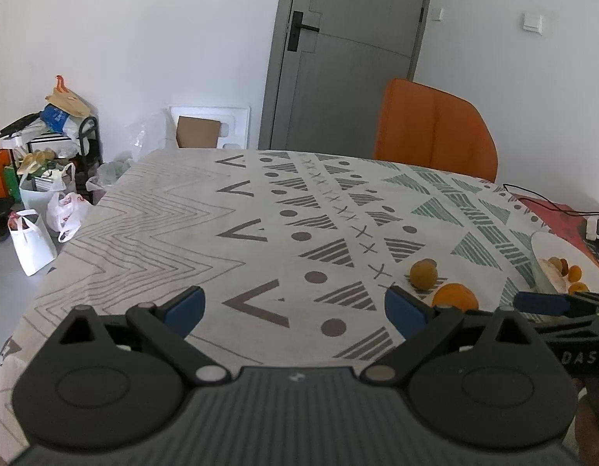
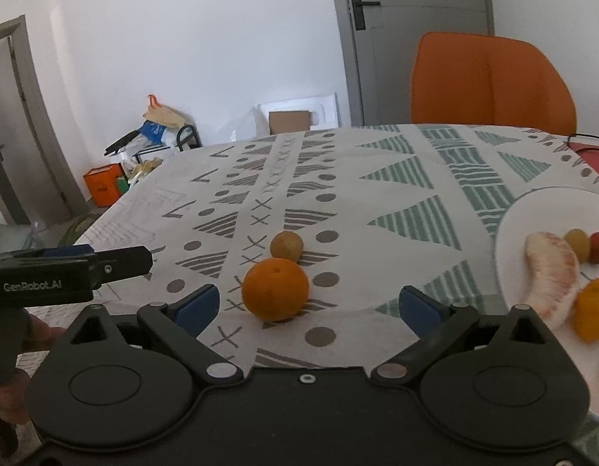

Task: Organize fruits
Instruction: 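Grasp the large orange with the right tool while the left grasps the small brown-orange fruit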

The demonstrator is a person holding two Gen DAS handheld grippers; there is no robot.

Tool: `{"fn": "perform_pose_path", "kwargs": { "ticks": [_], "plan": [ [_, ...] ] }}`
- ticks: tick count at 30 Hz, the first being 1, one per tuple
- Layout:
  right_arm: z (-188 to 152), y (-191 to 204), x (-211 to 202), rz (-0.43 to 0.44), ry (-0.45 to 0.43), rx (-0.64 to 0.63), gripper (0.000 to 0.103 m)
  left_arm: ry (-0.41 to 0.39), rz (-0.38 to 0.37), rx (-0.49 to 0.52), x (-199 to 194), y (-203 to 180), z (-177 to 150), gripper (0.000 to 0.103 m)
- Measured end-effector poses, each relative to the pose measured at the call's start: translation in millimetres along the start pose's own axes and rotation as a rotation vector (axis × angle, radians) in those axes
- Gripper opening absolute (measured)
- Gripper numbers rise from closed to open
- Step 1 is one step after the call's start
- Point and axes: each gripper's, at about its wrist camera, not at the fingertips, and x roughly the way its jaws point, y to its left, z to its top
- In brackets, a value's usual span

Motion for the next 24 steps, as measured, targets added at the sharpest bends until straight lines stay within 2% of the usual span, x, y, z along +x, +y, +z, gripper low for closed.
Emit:
{"fn": "perform_pose_path", "kwargs": {
  "ticks": [3, 4, 5, 7, 19, 24],
  "plan": [
    [1, 1, 9, 0.012, 0.010, -0.003, 0.087, 0.005, -0.002, 0.005, 4, 3, 1, 0.098],
    [2, 1, 12, 0.020, 0.017, -0.005, 0.075, 0.005, -0.004, 0.009, 5, 3, 1, 0.098],
    [2, 0, 16, 0.039, 0.031, -0.008, 0.056, 0.005, -0.007, 0.013, 6, 3, 2, 0.098],
    [4, -2, 19, 0.074, 0.036, 0.005, 0.040, 0.003, -0.012, 0.018, 9, 3, 4, 0.098],
    [7, -31, 8, -0.002, 0.019, 0.057, 0.039, 0.002, -0.082, 0.053, 27, -21, 14, 0.095],
    [9, -38, 0, -0.019, 0.002, 0.064, 0.039, 0.005, -0.116, 0.070, 33, -34, 16, 0.084]
  ]
}}
